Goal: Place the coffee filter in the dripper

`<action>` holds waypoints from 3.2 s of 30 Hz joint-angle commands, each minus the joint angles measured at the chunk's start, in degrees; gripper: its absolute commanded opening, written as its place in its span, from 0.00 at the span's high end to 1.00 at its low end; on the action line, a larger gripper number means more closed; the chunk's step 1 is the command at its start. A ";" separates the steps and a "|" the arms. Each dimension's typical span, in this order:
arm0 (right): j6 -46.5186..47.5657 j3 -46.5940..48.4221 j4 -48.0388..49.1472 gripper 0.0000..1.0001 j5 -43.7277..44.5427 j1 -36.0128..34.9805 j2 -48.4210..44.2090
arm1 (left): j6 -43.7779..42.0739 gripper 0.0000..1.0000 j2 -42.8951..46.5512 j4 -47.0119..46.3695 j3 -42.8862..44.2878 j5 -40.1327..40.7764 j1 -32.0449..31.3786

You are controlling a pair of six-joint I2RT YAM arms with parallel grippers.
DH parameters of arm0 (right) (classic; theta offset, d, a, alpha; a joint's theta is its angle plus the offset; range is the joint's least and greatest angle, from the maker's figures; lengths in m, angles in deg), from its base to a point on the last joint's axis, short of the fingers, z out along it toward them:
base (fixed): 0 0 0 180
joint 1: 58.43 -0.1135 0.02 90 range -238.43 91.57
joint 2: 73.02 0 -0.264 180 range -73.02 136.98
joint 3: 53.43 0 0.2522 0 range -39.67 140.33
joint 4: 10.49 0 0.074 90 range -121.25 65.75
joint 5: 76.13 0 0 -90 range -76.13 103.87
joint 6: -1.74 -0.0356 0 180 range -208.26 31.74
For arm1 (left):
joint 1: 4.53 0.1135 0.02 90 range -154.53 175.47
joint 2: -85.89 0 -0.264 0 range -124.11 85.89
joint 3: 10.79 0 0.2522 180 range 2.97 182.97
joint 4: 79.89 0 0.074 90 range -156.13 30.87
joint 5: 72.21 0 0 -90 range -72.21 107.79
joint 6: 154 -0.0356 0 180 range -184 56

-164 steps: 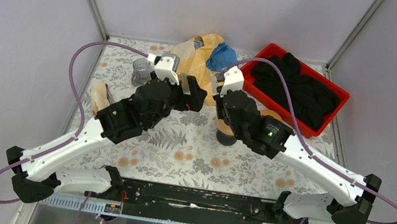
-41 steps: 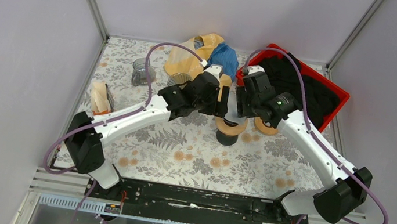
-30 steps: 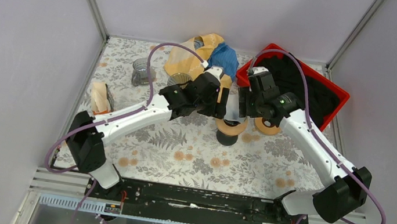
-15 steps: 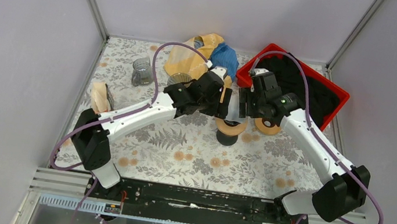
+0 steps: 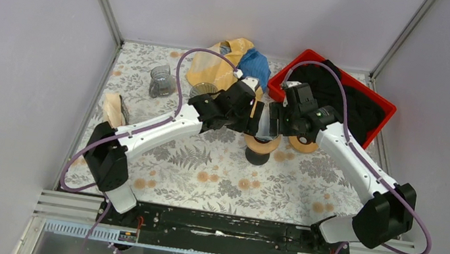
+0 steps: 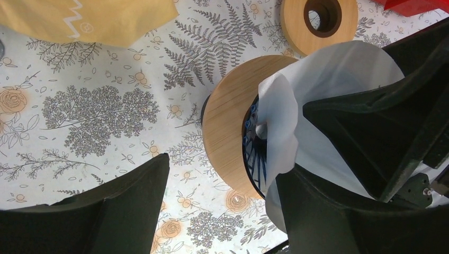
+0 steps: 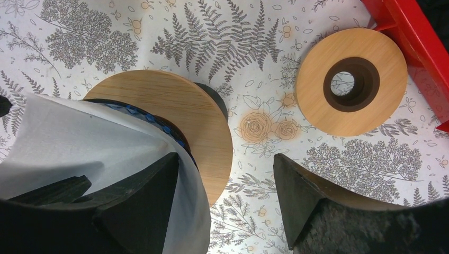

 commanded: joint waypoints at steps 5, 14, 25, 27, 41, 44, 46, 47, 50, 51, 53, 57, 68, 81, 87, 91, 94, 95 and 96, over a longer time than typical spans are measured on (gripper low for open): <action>0.03 0.41 1.51 0.26 -2.26 0.39 -0.14 | -1.17 0.21 -0.28 0.93 1.19 -0.17 0.42; -0.11 0.89 2.84 0.20 -3.32 0.43 -1.26 | -1.28 0.23 -1.27 0.93 1.44 -0.56 0.41; -0.39 0.86 2.55 0.20 -1.28 0.71 -2.79 | -1.59 0.24 -1.50 1.64 2.23 0.31 0.42; -0.65 0.77 2.72 0.19 -0.54 0.82 -3.54 | -1.55 0.24 -1.51 1.64 2.32 0.39 0.42; -1.63 -4.05 4.87 0.19 -0.57 2.09 -3.29 | -1.33 0.25 -1.66 2.04 1.88 2.36 0.49; -1.78 -4.55 5.26 0.19 -1.28 2.10 -3.31 | -0.86 0.25 -1.49 2.00 1.80 3.27 0.46; -1.78 -4.51 5.27 0.20 -1.72 2.05 -3.41 | -0.53 0.25 -1.31 1.98 1.79 3.55 0.51; -1.92 -4.47 5.31 0.20 -1.93 2.04 -3.57 | -0.30 0.24 -1.20 1.92 1.79 3.55 0.51; -1.94 -4.14 5.40 0.20 -2.48 2.08 -4.27 | 0.03 0.21 -0.32 0.91 1.39 3.12 0.45; -1.89 -4.06 5.36 0.20 -2.73 2.05 -4.52 | 0.20 0.20 0.13 0.30 1.24 2.87 0.49; -1.84 -3.94 5.47 0.20 -3.00 2.04 -4.93 | 0.32 0.17 1.02 -0.88 0.95 1.55 0.44; -1.86 -3.92 5.58 0.20 -3.71 2.08 -5.14 | 0.43 0.12 2.19 -3.04 0.52 -1.58 0.94; -1.68 -4.01 5.72 0.21 -4.18 2.09 -5.20 | 0.20 0.11 0.41 -5.48 1.26 -4.46 2.95; -1.65 -5.23 5.87 0.20 -3.62 2.05 -4.20 | -0.71 0.25 -1.67 -3.01 0.59 -1.73 3.23; -1.64 -6.03 6.23 0.21 -3.53 2.08 -3.91 | -0.89 0.26 -1.91 -2.84 0.17 -1.97 3.13; -1.62 -6.15 6.23 0.20 -3.91 2.09 -3.81 | -0.95 0.27 -2.60 -2.87 -0.13 -2.70 3.15; -1.68 -5.94 6.28 0.20 -3.69 2.10 -3.98 | -0.97 0.27 -2.57 -2.89 -0.38 -2.56 3.09; -1.63 -5.84 6.24 0.21 -3.74 2.05 -3.99 | -0.97 0.27 -2.54 -2.85 -0.40 -2.49 3.09; -1.67 -5.76 6.18 0.20 -3.82 2.02 -4.00 | -0.97 0.27 -2.52 -2.85 -0.48 -2.42 3.08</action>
